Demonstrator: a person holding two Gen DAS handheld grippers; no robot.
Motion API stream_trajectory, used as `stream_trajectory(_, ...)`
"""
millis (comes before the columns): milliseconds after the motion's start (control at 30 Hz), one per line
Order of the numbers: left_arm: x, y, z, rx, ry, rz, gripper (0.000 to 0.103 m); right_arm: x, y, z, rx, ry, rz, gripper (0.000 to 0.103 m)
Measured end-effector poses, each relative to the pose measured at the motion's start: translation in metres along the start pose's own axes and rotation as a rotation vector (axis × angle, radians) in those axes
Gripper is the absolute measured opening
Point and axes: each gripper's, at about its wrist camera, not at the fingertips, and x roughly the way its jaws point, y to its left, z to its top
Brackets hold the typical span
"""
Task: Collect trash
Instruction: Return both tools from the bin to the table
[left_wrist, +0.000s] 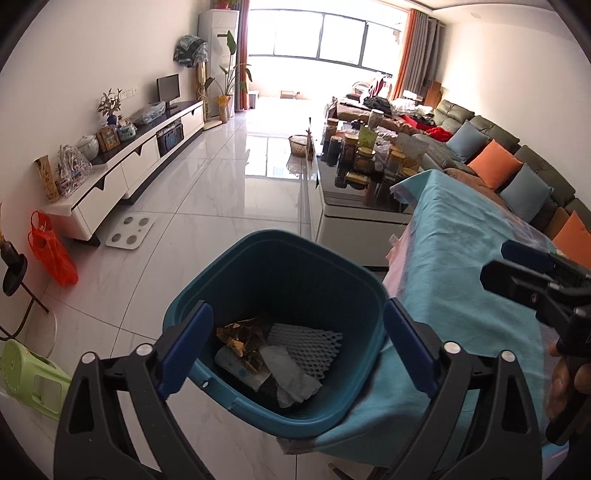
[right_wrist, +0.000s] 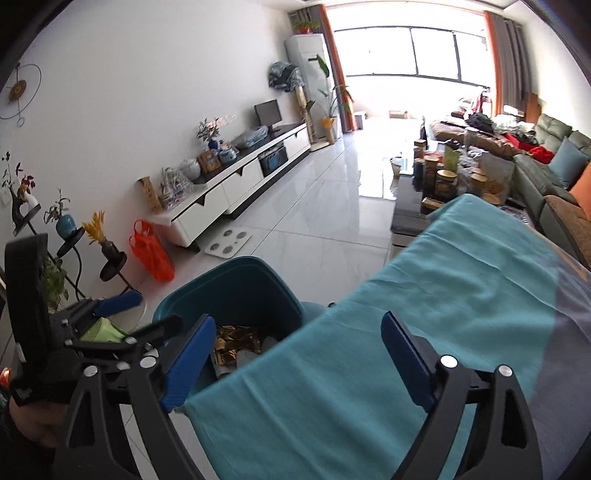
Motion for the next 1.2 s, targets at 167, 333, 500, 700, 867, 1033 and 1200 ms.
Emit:
stream_trajectory(167,-0.029,-0.016,0.005,0.002,-0.064,-0.051,0.097,-0.035,-0.017,-0.015,0.039,-0.06,-0.031,0.096)
stream_trajectory(333,-0.054,-0.039,0.009,0.007,-0.109,-0.105,0.097,-0.07,-0.034,-0.03,0.089,-0.114,-0.06,0.096)
stream_trajectory(500,-0.074,-0.062,0.009,0.019,-0.132,-0.176,0.097,-0.103,-0.043,-0.046,0.113,-0.167,-0.099,0.096)
stream_trajectory(700,-0.093,-0.089,0.001,0.047,-0.148,-0.275,0.097,-0.145,-0.048,-0.072,0.134,-0.228,-0.164,0.096)
stream_trajectory(867,-0.103,-0.115,-0.005,0.095,-0.151,-0.353,0.097,-0.177,-0.055,-0.097,0.169,-0.266,-0.236,0.096)
stream_trajectory(1033,-0.113,-0.139,-0.018,0.122,-0.157,-0.422,0.097,-0.204,-0.059,-0.121,0.207,-0.295,-0.298,0.096)
stream_trajectory(1200,-0.124,-0.157,-0.027,0.147,-0.161,-0.488,0.097,-0.231,-0.064,-0.145,0.251,-0.325,-0.375,0.096)
